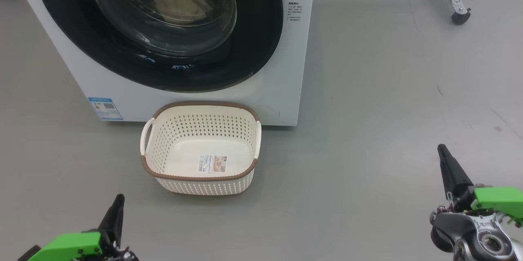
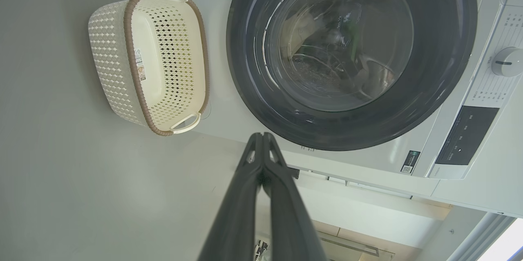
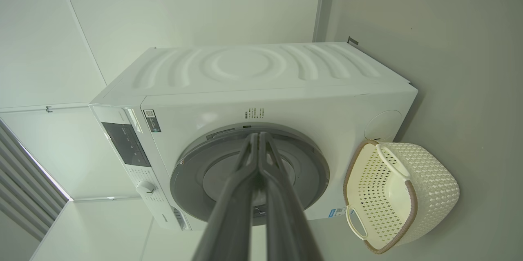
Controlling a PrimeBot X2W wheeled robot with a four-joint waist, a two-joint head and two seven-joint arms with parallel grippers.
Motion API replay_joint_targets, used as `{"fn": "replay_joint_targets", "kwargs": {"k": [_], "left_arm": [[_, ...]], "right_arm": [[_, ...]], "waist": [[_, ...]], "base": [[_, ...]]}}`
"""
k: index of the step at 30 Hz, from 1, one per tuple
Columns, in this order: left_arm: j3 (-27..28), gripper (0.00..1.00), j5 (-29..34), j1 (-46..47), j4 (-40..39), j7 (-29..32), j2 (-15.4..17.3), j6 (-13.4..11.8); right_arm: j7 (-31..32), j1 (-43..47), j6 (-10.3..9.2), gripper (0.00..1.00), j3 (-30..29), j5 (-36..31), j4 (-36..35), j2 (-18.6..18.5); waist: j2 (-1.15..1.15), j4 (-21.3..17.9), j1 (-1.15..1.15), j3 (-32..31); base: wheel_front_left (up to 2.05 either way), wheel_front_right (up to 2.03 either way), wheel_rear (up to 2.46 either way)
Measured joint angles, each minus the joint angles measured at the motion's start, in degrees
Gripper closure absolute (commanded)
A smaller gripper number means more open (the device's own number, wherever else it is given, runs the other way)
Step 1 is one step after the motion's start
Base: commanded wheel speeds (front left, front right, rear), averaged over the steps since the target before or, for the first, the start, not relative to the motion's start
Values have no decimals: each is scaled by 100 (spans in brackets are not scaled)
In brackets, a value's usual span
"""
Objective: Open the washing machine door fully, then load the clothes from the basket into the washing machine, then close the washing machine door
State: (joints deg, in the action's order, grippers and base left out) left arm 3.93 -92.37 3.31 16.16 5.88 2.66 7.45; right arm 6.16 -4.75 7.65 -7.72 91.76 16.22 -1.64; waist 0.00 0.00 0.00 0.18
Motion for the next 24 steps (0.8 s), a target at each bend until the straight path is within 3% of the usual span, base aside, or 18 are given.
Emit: {"fn": "replay_joint_targets", "kwargs": {"k": [24], "left_arm": [[25,100,0,1,0,1,-5,1]], "right_arm": [[0,0,0,100,0,0,0,0]], "waist": [[0,0,0,0]], "base": [[0,0,0]]}}
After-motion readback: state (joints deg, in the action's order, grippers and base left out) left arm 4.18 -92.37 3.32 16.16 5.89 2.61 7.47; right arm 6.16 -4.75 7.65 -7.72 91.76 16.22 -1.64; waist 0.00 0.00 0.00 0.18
